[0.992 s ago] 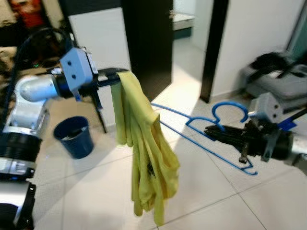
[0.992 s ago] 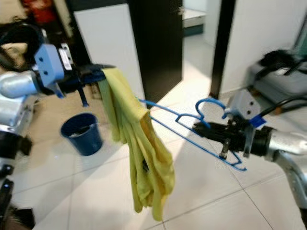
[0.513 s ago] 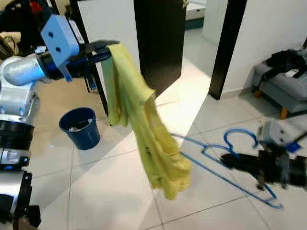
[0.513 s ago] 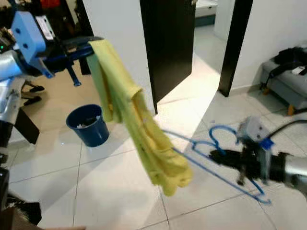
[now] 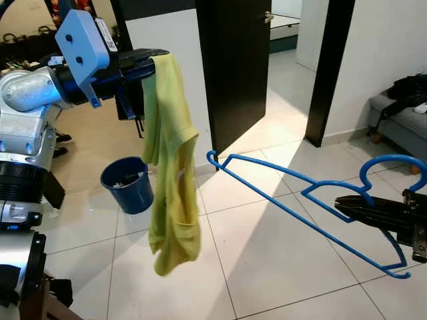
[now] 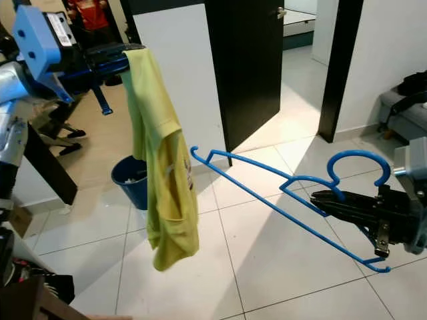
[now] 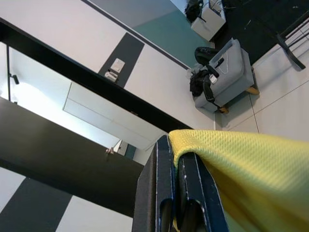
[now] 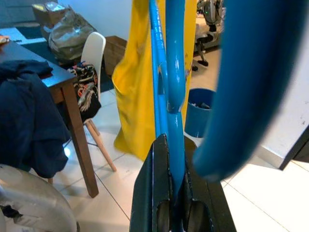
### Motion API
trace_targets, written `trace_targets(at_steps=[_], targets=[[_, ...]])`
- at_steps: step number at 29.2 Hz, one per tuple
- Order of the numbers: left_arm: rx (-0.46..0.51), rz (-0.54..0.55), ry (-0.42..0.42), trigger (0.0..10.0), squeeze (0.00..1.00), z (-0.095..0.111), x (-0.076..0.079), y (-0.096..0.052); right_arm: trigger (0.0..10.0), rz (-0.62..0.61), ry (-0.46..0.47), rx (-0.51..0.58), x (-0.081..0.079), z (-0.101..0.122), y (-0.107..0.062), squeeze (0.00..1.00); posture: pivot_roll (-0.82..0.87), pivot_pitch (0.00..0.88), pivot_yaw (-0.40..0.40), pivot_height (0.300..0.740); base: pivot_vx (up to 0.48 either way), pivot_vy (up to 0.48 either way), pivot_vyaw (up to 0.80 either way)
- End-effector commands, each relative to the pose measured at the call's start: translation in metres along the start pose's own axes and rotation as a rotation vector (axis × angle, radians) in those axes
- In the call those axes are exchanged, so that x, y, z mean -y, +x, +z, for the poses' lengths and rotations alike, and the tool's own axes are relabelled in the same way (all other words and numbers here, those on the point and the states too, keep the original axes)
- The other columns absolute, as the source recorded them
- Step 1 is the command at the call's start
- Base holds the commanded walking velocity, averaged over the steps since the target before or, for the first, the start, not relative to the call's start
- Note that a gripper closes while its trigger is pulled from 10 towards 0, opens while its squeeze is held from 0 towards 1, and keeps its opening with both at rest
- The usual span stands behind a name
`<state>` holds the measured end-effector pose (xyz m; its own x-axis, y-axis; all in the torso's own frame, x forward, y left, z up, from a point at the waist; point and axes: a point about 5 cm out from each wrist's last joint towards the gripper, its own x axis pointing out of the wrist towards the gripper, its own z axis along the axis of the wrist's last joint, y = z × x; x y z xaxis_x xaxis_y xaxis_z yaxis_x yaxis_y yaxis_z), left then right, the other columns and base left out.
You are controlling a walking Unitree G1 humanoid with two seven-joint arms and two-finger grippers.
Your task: Hang hanger
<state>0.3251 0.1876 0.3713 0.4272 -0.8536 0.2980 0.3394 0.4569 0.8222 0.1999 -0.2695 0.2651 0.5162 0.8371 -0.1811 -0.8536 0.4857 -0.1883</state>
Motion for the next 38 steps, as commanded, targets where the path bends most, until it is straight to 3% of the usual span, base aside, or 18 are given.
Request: trace_targets(at_steps=[1,5,20,25,32,38], targets=[[0.000,-0.001,0.007,10.0,0.00,0.002,-0.001,0.001,10.0,0.056,-0.033,0.007,-0.008,0.010,0.008,0.00,-0.13,0.000,0.113,0.740,0.000,0.000,0.00],[0.008,-0.001,0.006,10.0,0.00,0.002,0.000,0.003,10.0,0.016,-0.063,0.028,-0.003,0.010,0.025,0.00,-0.13,0.000,0.110,0.740,0.000,0.000,0.00],[0.041,0.003,0.004,10.0,0.00,0.009,0.001,0.007,10.0,0.006,-0.094,0.072,0.000,0.016,0.049,0.00,-0.12,0.000,0.099,0.740,0.000,0.000,0.00],[0.040,0.003,0.010,10.0,0.00,0.010,0.001,0.006,10.0,0.025,-0.086,0.048,-0.002,0.015,0.046,0.00,-0.12,0.000,0.099,0.740,0.000,0.000,0.00],[0.037,-0.006,0.016,10.0,0.00,0.010,-0.001,0.006,10.0,0.032,-0.053,-0.047,-0.005,0.010,0.022,0.00,-0.13,0.000,0.105,0.740,0.000,0.000,0.00],[0.032,-0.007,0.017,10.0,0.00,0.010,-0.002,0.006,10.0,-0.012,-0.075,-0.042,0.000,0.015,0.016,0.00,-0.13,0.000,0.104,0.740,0.000,0.000,0.00]])
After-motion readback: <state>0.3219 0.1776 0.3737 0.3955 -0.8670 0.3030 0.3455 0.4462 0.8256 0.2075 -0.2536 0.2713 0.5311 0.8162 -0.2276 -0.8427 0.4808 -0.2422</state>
